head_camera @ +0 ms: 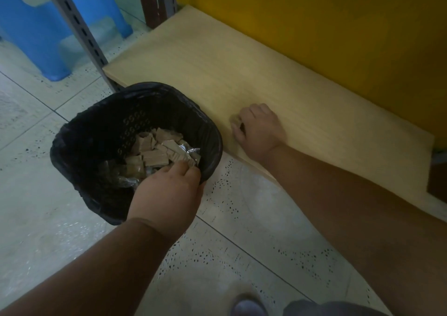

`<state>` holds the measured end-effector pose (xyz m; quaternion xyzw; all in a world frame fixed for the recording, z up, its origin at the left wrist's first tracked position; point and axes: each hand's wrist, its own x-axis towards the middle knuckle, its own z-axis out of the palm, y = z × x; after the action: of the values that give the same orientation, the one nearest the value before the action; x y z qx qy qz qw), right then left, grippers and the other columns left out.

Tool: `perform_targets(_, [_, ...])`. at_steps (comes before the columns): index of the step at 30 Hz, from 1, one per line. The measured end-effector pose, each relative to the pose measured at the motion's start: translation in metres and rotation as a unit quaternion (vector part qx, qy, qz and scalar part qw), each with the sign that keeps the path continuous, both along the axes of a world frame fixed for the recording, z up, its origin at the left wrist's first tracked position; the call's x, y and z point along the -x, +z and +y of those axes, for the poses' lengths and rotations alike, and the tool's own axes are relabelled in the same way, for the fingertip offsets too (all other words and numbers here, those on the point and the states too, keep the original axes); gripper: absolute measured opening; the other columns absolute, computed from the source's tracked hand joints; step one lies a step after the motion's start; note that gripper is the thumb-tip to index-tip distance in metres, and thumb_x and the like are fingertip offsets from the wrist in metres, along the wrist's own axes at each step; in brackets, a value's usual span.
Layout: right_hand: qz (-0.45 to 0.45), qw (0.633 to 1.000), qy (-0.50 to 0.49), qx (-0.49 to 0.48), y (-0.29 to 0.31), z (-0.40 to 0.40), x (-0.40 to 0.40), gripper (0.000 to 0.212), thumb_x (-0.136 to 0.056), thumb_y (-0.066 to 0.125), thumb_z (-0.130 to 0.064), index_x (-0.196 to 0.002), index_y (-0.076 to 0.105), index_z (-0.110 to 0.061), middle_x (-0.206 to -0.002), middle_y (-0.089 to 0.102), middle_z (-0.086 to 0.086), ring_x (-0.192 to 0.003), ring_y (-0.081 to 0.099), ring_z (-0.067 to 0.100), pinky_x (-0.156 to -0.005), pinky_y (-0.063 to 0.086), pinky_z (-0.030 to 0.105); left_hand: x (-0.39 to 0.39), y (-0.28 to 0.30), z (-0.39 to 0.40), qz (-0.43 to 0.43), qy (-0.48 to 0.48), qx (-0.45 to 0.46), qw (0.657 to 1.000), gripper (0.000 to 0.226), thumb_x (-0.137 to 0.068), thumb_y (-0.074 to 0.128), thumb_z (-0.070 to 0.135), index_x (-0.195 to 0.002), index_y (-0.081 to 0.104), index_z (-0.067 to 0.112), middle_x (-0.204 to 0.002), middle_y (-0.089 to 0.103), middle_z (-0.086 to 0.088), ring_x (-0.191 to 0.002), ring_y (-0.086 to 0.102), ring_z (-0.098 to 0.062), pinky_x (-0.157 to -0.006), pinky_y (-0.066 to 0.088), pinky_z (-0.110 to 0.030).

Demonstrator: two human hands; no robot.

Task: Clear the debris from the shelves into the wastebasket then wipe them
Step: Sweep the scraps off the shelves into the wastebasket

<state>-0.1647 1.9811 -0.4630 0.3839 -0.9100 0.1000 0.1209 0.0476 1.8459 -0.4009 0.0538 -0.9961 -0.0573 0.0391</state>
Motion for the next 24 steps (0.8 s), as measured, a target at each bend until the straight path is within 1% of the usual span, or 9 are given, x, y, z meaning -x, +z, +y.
perform_targets(2, [0.008,1.0,-0.002,0.026,-0.001,0.001,-0.001,0.032,-0.095,0.044,-0.033,-0.091,0.061,-0.007,-0.086,0.063,0.013,-0.083,0.056,0.031,-0.066,0.047,0.036,0.0,0.0,-0.001,0.003,-0.001,0.001,1.0,0.021,-0.072,0.083,0.023,-0.076,0.068,0.01,-0.069,0.063,-0.007,-0.05,0.058,-0.023,-0.048,0.029,-0.024])
perform_targets(6, [-0.02,1.0,-0.019,0.01,0.003,-0.002,0.003,0.021,-0.09,0.055,-0.02,-0.085,0.059,-0.001,-0.064,0.061,0.018,-0.053,0.057,0.032,-0.049,0.033,0.028,0.001,0.0,0.0,-0.014,0.003,-0.008,1.0,0.018,-0.077,0.078,0.025,-0.079,0.068,0.01,-0.071,0.062,-0.006,-0.051,0.056,-0.022,-0.048,0.028,-0.024])
perform_targets(9, [-0.068,0.994,-0.081,0.02,0.02,-0.004,0.008,0.024,-0.095,0.047,-0.026,-0.089,0.056,-0.005,-0.065,0.061,0.016,-0.055,0.057,0.03,-0.049,0.033,0.029,0.001,-0.003,0.0,-0.029,0.01,0.001,1.0,0.018,-0.085,0.069,0.03,-0.084,0.068,0.013,-0.076,0.063,-0.005,-0.057,0.058,-0.022,-0.05,0.029,-0.026])
perform_targets(12, [-0.152,0.96,-0.139,0.192,0.069,-0.013,0.001,0.027,-0.098,0.048,-0.031,-0.076,0.042,-0.016,-0.06,0.047,0.0,-0.052,0.044,0.018,-0.048,0.029,0.03,0.001,0.0,-0.001,-0.025,0.012,0.001,1.0,0.022,-0.091,0.061,0.034,-0.09,0.069,0.013,-0.083,0.065,-0.005,-0.065,0.06,-0.023,-0.053,0.031,-0.027])
perform_targets(15, [-0.178,0.938,-0.081,0.286,0.123,-0.057,-0.026,0.028,-0.097,0.051,-0.028,-0.072,0.042,-0.019,-0.058,0.039,-0.009,-0.05,0.035,0.003,-0.044,0.026,0.018,-0.001,0.002,0.0,-0.033,0.022,-0.012,0.999,0.029,-0.1,0.046,0.039,-0.107,0.064,0.017,-0.101,0.064,-0.003,-0.084,0.06,-0.021,-0.062,0.034,-0.028])
perform_targets(16, [-0.192,0.943,-0.045,0.267,0.131,-0.075,-0.037,0.026,-0.097,0.052,-0.029,-0.075,0.047,-0.016,-0.059,0.041,-0.009,-0.053,0.038,0.004,-0.046,0.027,0.017,-0.001,0.004,0.0,-0.041,0.02,-0.01,0.999,0.028,-0.099,0.048,0.038,-0.105,0.065,0.017,-0.099,0.064,-0.003,-0.083,0.06,-0.021,-0.062,0.034,-0.028])
perform_targets(20, [-0.261,0.959,0.08,0.078,0.12,-0.124,-0.071,0.029,-0.095,0.054,-0.039,-0.096,0.061,-0.01,-0.08,0.059,0.001,-0.074,0.054,0.016,-0.065,0.046,0.033,-0.003,0.004,-0.003,-0.057,0.011,-0.004,0.998,0.02,-0.088,0.065,0.033,-0.086,0.07,0.014,-0.08,0.065,-0.005,-0.063,0.06,-0.023,-0.049,0.037,-0.03])
perform_targets(22, [-0.26,0.958,0.116,0.043,0.106,-0.124,-0.076,0.035,-0.092,0.059,-0.042,-0.109,0.062,-0.012,-0.096,0.063,0.003,-0.088,0.057,0.017,-0.077,0.05,0.038,-0.005,0.007,-0.004,-0.062,0.007,-0.01,0.998,0.025,-0.093,0.055,0.035,-0.097,0.069,0.015,-0.092,0.067,-0.006,-0.071,0.062,-0.024,-0.056,0.047,-0.034])
perform_targets(24, [-0.252,0.956,0.132,0.068,0.098,-0.115,-0.073,0.036,-0.091,0.059,-0.043,-0.112,0.063,-0.014,-0.102,0.061,0.002,-0.095,0.056,0.018,-0.081,0.05,0.039,-0.004,0.008,-0.005,-0.072,0.01,0.003,0.997,0.033,-0.102,0.038,0.039,-0.115,0.061,0.019,-0.111,0.064,-0.002,-0.088,0.061,-0.022,-0.07,0.047,-0.033])
